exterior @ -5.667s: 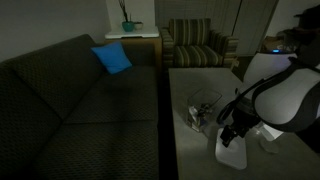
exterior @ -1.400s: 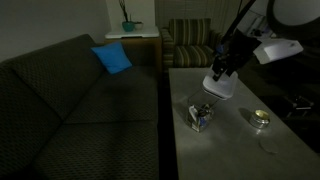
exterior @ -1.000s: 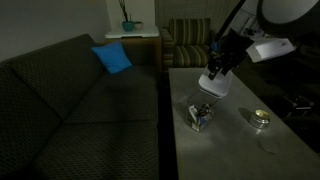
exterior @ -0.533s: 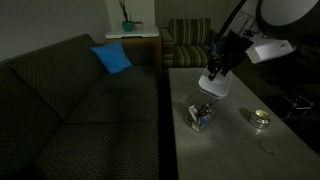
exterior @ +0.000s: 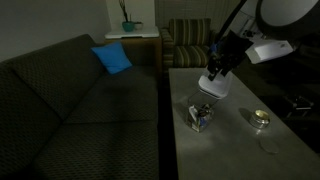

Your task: Put the white lid on top of the clear storage jar then press down the button on the lid

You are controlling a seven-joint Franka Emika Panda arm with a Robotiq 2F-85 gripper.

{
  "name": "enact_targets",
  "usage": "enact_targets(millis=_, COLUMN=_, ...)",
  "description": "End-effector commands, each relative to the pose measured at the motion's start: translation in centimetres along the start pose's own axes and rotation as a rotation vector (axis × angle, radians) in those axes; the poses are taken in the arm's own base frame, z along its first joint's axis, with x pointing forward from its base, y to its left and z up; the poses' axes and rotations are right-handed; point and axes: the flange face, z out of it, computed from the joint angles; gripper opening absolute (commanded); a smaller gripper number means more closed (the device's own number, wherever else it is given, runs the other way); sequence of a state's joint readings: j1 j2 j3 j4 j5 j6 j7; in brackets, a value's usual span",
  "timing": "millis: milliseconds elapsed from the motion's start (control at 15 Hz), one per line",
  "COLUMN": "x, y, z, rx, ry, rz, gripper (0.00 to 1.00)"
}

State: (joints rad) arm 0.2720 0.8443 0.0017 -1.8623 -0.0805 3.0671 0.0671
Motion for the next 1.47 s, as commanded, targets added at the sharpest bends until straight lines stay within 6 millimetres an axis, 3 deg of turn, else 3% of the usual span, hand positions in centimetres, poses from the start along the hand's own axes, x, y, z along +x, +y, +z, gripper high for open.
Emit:
enact_targets(millis=0, x=0.0, y=0.1, z=0.0, rx=0.001, ry=-0.001, rz=-0.001, gripper=0.54)
enact_targets(millis=133, x=0.0, y=0.1, z=0.0, rx=0.001, ry=-0.001, rz=-0.001, gripper=0.54)
enact_targets(millis=200, x=0.0, y=0.1, z=0.0, rx=0.001, ry=-0.001, rz=-0.001, gripper=0.29)
enact_targets(millis=1400, x=2.8, y=0.4, z=-0.3, rx=0.002, ry=-0.017, rz=-0.015, gripper=0.29)
